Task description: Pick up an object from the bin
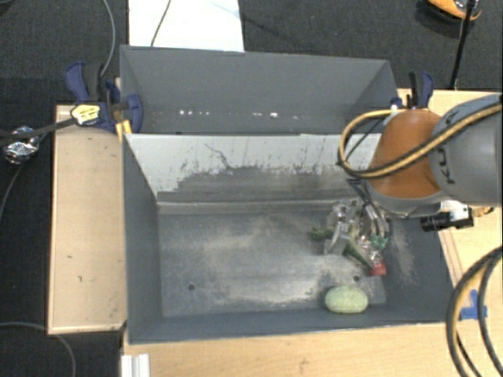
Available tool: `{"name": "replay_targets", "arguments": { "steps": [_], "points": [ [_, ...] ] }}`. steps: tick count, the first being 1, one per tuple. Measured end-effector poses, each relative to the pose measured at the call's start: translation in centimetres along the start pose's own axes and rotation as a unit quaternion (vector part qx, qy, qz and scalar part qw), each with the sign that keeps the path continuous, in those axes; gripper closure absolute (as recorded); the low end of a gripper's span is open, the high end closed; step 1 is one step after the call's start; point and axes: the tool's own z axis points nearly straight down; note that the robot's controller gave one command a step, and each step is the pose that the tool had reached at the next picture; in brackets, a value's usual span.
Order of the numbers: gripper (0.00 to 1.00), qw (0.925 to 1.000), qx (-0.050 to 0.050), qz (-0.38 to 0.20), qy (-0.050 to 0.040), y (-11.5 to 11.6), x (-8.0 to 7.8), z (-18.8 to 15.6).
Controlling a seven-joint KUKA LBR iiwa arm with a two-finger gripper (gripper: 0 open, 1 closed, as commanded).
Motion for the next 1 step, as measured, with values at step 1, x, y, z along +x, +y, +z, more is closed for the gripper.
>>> {"name": "replay_targets", "arguments": {
  "steps": [1],
  "points": [
    [1.00, 0.9997, 0.000, -0.023, -0.0009, -1.00, 0.27, -11.29]
  ]
}}
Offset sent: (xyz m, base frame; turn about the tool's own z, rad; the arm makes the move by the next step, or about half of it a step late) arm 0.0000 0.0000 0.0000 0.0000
